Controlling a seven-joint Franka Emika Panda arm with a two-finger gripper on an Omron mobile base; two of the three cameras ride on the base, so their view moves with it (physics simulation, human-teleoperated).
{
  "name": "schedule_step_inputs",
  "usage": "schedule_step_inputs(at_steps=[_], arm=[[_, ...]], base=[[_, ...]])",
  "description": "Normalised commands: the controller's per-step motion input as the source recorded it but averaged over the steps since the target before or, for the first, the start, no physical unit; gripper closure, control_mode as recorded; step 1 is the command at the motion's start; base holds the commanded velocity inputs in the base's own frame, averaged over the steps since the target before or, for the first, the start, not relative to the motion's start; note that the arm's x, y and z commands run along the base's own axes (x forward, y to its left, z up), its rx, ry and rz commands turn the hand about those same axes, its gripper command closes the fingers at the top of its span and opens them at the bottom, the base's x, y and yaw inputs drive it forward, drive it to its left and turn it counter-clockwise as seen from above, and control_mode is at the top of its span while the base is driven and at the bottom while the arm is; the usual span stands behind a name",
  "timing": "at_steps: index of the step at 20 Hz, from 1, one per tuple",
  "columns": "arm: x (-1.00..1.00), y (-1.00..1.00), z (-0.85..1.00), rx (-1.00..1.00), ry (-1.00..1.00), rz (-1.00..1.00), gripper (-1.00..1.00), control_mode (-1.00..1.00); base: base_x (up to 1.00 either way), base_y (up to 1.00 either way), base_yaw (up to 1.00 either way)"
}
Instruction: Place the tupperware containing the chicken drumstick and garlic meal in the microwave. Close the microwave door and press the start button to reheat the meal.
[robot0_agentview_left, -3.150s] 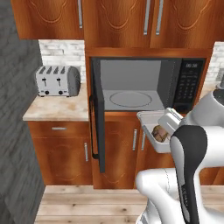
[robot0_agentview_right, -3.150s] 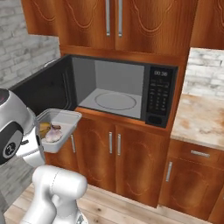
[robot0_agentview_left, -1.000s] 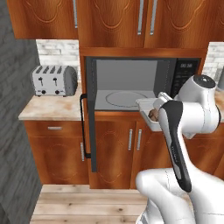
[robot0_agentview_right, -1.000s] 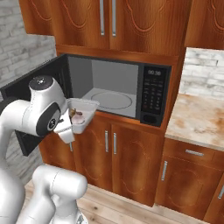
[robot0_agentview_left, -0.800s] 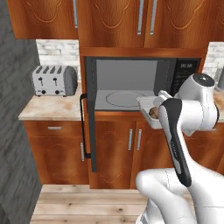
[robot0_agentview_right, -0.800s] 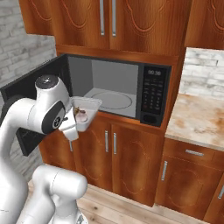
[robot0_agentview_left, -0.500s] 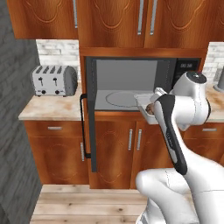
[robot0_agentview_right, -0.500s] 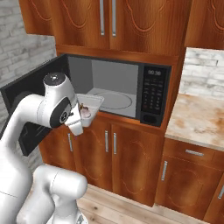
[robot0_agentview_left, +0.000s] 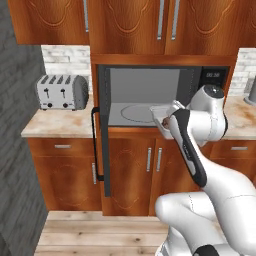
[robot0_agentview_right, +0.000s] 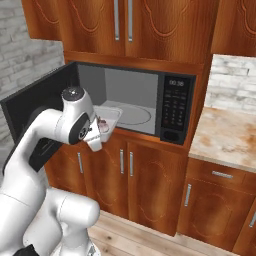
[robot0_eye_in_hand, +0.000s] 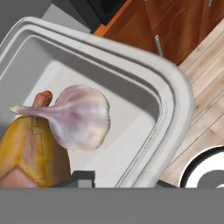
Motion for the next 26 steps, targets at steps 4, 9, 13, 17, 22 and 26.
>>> schedule_step_inputs(at_steps=[4,9,13,17,22,26], arm=[[0.48,-0.04,-0.26,0.00,-0.06,0.00,1.00,-1.00],[0.55,-0.04,-0.08,0.00,-0.01,0.01,1.00,-1.00],[0.46,-0.11,0.00,0.00,0.00,0.01,1.00,-1.00],[0.44,-0.14,0.00,0.02,0.00,0.02,1.00,-1.00],[0.44,-0.12,0.00,0.01,0.00,0.02,1.00,-1.00],[0.49,-0.04,0.00,0.00,0.01,0.02,1.00,-1.00]], base=[[0.00,0.00,0.00],[0.00,0.00,0.00],[0.00,0.00,0.00],[0.00,0.00,0.00],[0.00,0.00,0.00],[0.00,0.00,0.00]])
